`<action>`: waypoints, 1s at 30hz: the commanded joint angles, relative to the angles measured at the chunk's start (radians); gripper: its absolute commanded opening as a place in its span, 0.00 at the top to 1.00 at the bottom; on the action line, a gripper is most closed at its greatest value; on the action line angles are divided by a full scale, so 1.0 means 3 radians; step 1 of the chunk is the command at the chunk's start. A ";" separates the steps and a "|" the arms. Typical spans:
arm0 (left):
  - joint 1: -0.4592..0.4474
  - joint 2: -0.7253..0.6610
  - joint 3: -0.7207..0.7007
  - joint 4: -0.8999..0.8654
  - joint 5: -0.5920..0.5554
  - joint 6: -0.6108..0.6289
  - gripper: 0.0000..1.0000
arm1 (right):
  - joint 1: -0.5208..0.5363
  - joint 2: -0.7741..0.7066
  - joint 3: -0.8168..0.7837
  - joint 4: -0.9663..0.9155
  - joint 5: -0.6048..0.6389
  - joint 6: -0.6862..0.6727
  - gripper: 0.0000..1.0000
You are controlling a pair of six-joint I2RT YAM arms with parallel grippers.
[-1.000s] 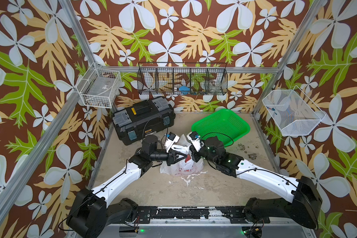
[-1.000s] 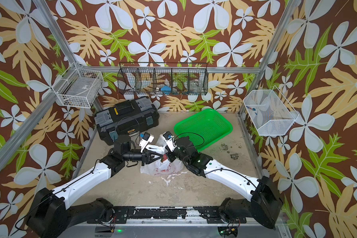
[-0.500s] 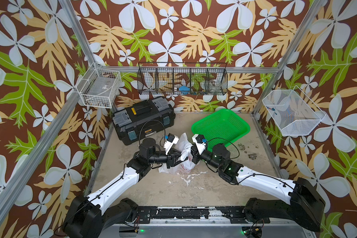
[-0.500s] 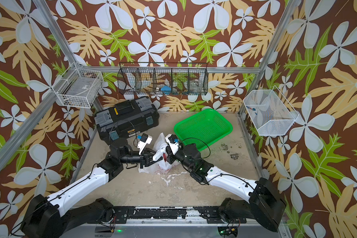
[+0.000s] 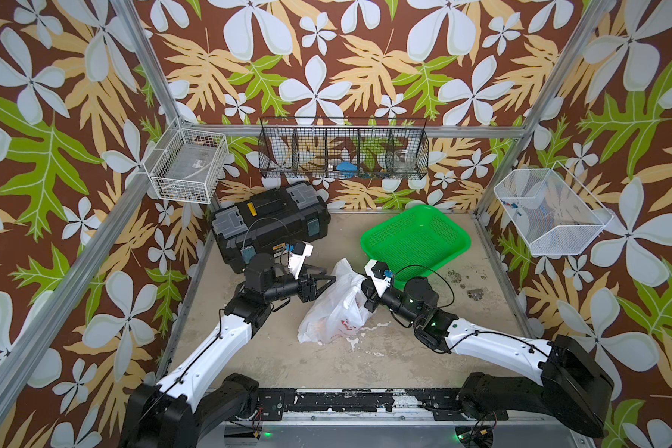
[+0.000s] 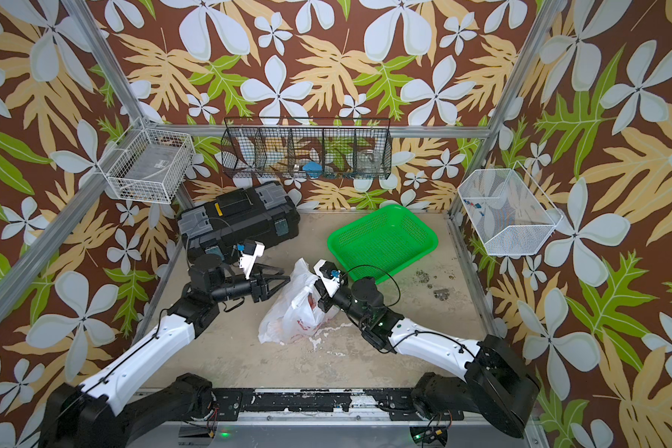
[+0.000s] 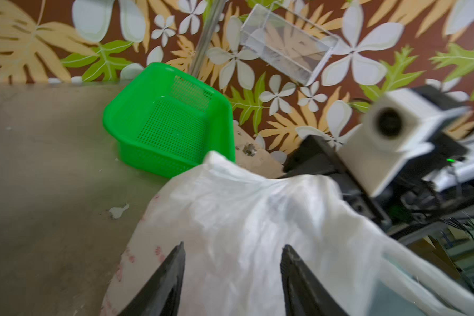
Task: Place the peach into a plastic bag & tie a knot
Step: Cross the plastic bag at the center of the board.
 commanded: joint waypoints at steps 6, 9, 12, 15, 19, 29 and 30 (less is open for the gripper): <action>-0.0122 0.0405 -0.0247 0.1130 0.0284 -0.0695 0.46 | 0.0002 0.0102 -0.0007 0.0631 0.0017 0.0053 0.90; -0.0405 0.0500 -0.0305 0.1218 0.0297 -0.0736 0.52 | 0.0003 0.0191 0.0010 0.0888 0.0079 0.0115 0.84; -0.0519 0.0633 -0.0413 0.1410 0.0306 -0.0890 0.63 | 0.0005 0.0281 0.0044 0.1083 0.0034 0.0144 0.82; -0.0519 0.0719 -0.0394 0.1379 0.0353 -0.0879 0.69 | 0.0006 0.0347 0.0065 0.1165 -0.0113 0.0164 0.81; -0.0488 0.0812 -0.0201 0.1102 0.0355 -0.0745 0.77 | 0.0003 0.0396 0.0033 0.1274 -0.0279 0.0164 0.79; -0.0667 0.1049 -0.0390 0.1641 0.0692 -0.1177 0.99 | -0.0037 0.0627 0.0227 0.1553 -0.0431 0.0433 0.77; -0.0671 0.1063 -0.0392 0.1646 0.0706 -0.1177 1.00 | -0.0052 0.0650 0.0233 0.1592 -0.0458 0.0467 0.76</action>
